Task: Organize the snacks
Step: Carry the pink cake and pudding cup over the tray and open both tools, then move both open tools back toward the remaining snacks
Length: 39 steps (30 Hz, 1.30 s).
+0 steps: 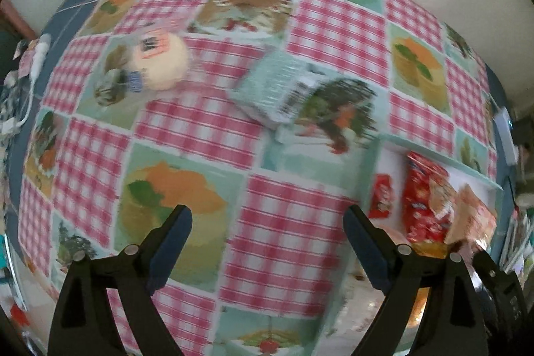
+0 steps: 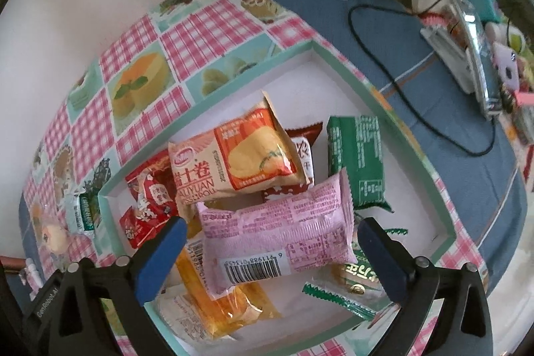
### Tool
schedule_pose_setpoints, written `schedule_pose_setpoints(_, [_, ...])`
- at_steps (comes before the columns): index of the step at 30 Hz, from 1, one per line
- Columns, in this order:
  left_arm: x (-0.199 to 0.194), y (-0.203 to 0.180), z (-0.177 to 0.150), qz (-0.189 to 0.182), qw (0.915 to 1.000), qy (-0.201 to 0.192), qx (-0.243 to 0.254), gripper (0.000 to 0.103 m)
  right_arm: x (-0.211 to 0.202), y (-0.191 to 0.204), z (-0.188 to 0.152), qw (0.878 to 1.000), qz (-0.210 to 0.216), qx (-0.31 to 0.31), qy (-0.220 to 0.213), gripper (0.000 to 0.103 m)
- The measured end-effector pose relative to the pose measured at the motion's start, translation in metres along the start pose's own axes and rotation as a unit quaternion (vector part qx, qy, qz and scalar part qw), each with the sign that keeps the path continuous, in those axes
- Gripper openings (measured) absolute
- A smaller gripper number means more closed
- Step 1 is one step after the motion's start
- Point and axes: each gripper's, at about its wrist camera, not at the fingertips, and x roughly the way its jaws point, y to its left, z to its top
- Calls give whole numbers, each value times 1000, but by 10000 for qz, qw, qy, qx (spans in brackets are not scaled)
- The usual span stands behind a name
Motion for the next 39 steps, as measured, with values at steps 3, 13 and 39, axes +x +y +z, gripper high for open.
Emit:
schedule_pose_setpoints(3, [0,21,5,203,9995,-84,-219,92,-7,14,0,9995,-119,-227,-190,103])
schedule_pose_setpoints(13, [-9,80,14,793,9943,-339,-634,92,-15,69,-17,9938,-116,-992,-483,103])
schedule_pose_setpoints(39, [-18,149,28,948,9871,-445,-1209,92,-11,175,-66,9758,240,-2109,-525,103])
